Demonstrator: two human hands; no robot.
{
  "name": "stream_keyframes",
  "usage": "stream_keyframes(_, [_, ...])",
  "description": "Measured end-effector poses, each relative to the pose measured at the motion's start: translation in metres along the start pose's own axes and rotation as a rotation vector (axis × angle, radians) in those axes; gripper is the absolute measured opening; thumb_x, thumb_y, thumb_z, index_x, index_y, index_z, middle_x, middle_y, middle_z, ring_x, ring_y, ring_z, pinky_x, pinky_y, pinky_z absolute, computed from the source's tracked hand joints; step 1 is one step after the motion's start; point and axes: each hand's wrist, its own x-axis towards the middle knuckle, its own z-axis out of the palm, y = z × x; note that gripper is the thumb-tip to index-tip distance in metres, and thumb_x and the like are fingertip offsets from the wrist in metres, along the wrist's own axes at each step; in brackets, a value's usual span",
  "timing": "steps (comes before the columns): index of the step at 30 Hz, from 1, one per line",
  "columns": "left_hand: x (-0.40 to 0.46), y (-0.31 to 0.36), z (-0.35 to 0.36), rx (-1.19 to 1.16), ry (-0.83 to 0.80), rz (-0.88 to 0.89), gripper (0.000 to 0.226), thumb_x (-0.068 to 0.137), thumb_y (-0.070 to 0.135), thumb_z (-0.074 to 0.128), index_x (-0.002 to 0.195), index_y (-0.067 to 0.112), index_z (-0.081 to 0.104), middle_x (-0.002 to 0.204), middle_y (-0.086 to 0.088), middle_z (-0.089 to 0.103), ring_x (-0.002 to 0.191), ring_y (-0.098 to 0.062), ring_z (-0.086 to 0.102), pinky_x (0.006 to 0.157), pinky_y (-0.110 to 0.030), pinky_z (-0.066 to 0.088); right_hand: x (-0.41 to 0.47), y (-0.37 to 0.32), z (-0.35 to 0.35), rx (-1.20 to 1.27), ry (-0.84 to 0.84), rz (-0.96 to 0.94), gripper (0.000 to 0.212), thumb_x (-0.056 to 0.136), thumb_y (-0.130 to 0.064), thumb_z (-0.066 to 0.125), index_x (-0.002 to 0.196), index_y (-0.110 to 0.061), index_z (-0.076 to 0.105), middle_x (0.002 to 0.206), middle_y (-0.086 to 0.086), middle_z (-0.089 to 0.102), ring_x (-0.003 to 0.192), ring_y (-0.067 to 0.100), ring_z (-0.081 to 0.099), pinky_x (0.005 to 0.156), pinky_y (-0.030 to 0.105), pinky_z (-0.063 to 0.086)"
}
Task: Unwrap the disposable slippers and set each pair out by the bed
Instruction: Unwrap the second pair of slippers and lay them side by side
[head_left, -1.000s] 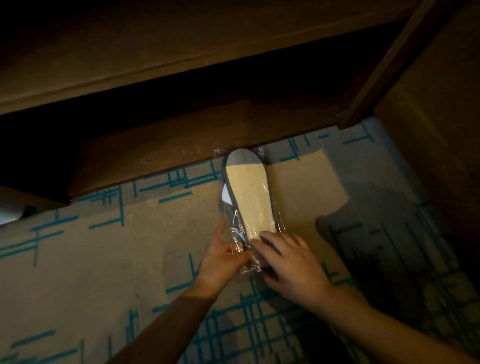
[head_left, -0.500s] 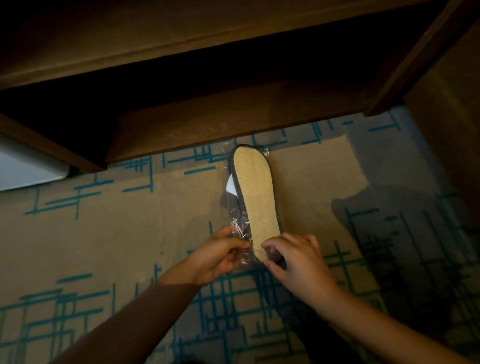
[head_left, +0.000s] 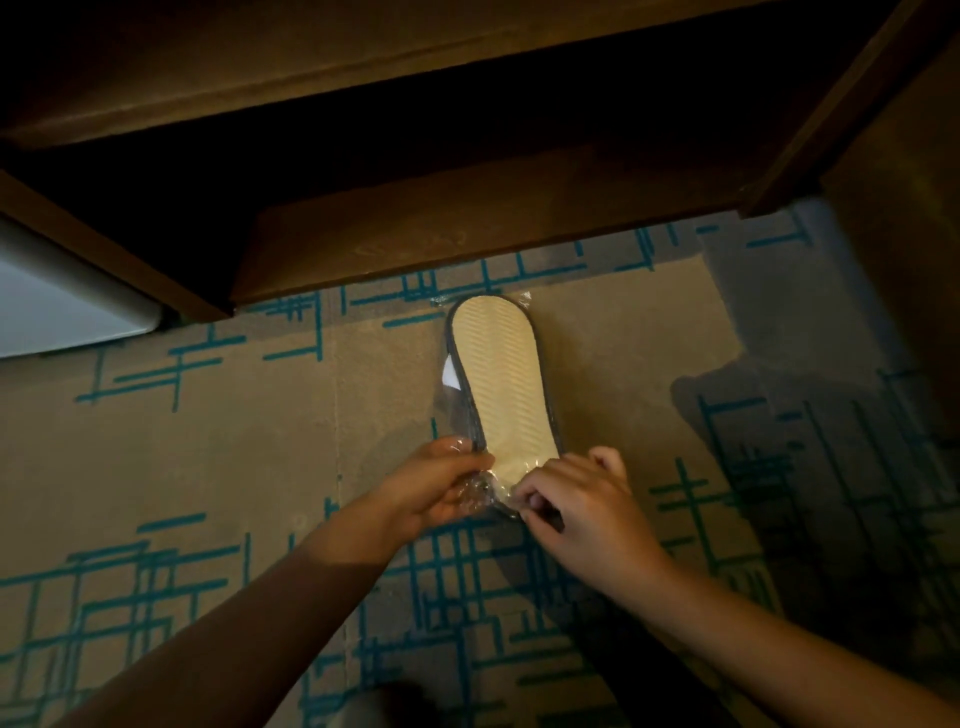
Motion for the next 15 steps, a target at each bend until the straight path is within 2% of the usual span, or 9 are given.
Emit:
stream_keyframes(5, [-0.002, 0.005, -0.008, -0.135, 0.077, 0.051, 0.018, 0.086, 0.008, 0.057, 0.070, 0.016, 0.054, 0.054, 0.001, 0.065, 0.049, -0.008, 0.061, 0.045, -0.018, 0.053, -0.016, 0.012, 0.004, -0.110, 0.115, -0.198, 0.009, 0.079, -0.025, 0.057, 0.074, -0.025, 0.064, 0.077, -0.010, 0.064, 0.081, 0.009, 0.053, 0.083, 0.029, 0.029])
stream_keyframes(9, [-0.005, 0.002, -0.013, -0.166, 0.089, 0.070, 0.019, 0.085, 0.009, 0.059, 0.069, 0.018, 0.053, 0.053, 0.004, 0.068, 0.047, -0.005, 0.064, 0.046, -0.017, 0.053, -0.024, 0.020, 0.013, -0.191, 0.153, -0.330, 0.006, 0.076, -0.015, 0.062, 0.075, -0.019, 0.067, 0.079, -0.004, 0.066, 0.082, 0.012, 0.048, 0.083, 0.030, 0.030])
stream_keyframes(12, [-0.007, 0.000, -0.014, -0.206, 0.075, 0.076, 0.016, 0.085, 0.009, 0.058, 0.071, 0.016, 0.057, 0.057, 0.001, 0.069, 0.050, -0.008, 0.066, 0.047, -0.020, 0.055, -0.026, 0.027, 0.016, -0.230, 0.061, -0.323, 0.010, 0.070, -0.017, 0.069, 0.078, -0.021, 0.066, 0.081, -0.005, 0.067, 0.085, 0.011, 0.047, 0.089, 0.032, 0.030])
stream_keyframes(15, [-0.009, 0.000, -0.019, -0.253, 0.098, 0.103, 0.012, 0.086, 0.010, 0.057, 0.075, 0.015, 0.060, 0.057, 0.001, 0.070, 0.050, -0.007, 0.066, 0.045, -0.019, 0.054, -0.029, 0.030, 0.018, -0.212, -0.023, -0.212, 0.007, 0.074, -0.024, 0.061, 0.080, -0.027, 0.064, 0.082, -0.011, 0.066, 0.086, 0.007, 0.051, 0.093, 0.034, 0.030])
